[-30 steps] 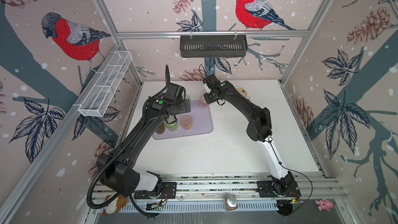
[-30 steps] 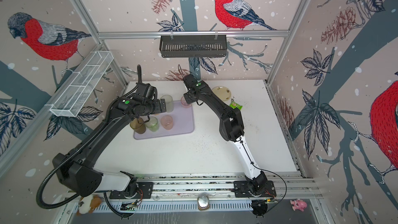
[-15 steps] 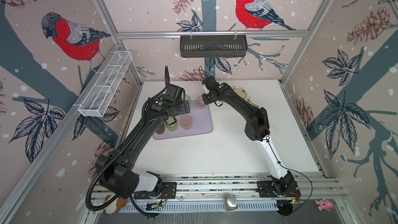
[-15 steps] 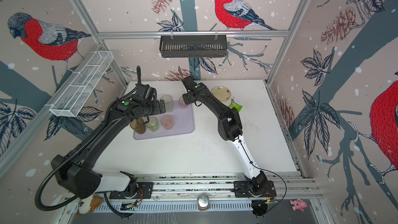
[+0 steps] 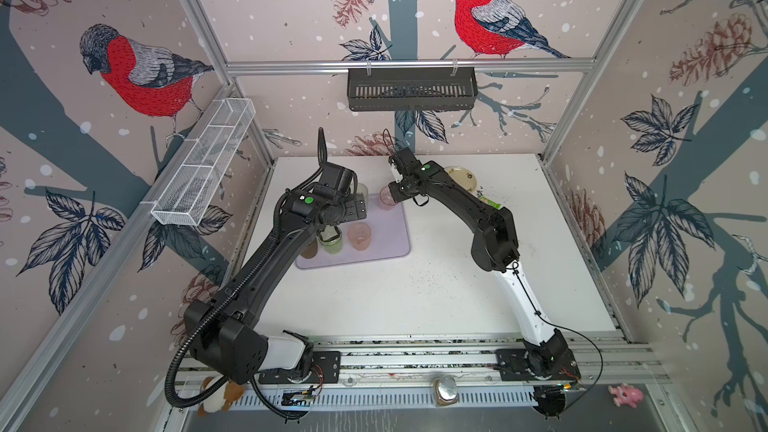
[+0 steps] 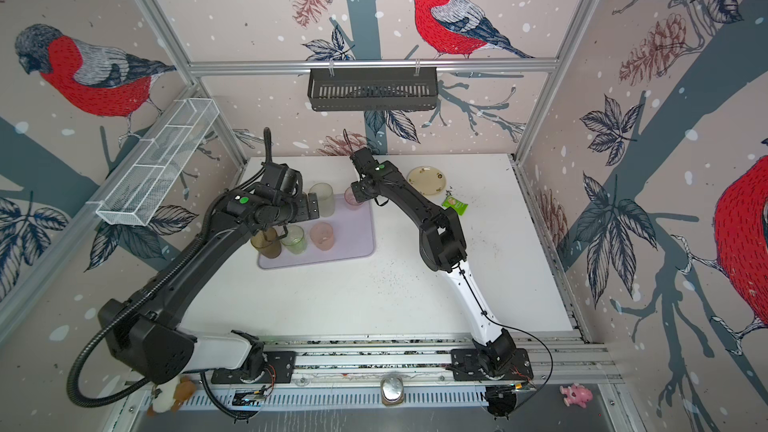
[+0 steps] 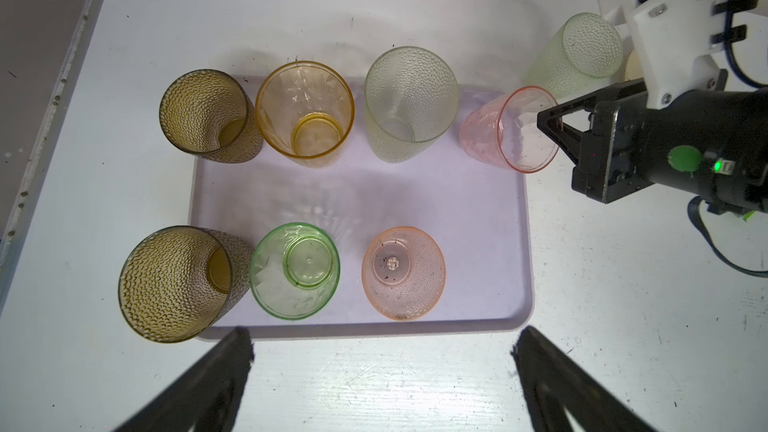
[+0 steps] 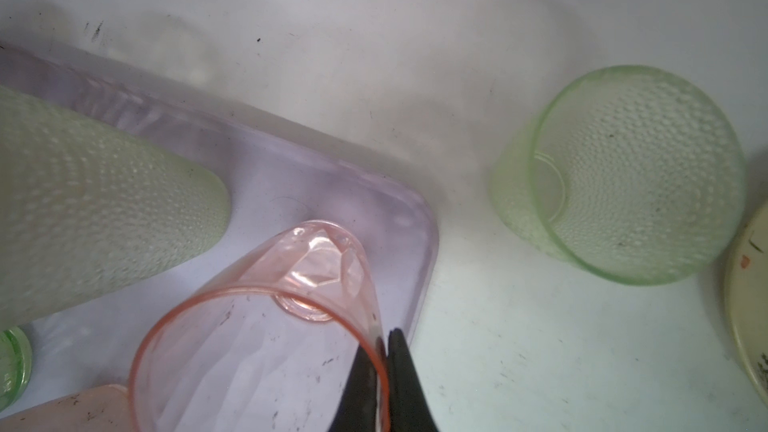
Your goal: Place the glasses into the tray
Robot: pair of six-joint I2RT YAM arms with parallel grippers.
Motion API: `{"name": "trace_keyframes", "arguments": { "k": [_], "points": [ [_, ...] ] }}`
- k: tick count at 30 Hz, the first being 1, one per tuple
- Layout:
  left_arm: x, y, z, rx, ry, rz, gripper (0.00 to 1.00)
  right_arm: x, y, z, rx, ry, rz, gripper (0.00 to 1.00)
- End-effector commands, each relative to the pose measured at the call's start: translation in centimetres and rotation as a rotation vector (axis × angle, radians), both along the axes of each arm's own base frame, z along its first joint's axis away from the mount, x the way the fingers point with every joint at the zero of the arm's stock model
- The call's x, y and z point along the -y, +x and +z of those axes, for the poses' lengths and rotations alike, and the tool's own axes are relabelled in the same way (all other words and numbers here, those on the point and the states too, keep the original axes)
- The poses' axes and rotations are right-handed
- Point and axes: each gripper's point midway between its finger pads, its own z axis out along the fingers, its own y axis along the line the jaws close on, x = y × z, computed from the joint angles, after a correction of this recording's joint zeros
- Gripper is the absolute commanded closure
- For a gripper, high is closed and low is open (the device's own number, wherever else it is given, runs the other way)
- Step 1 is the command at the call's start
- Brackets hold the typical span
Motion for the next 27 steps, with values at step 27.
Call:
{"name": "trace_keyframes", "arguments": {
  "k": [27],
  "points": [
    [-0.63, -0.50, -0.01, -0.001, 0.006, 0.028, 0.01, -0.23, 0.29, -0.90, 0.007, -0.004, -0.011, 0.88]
  ]
}}
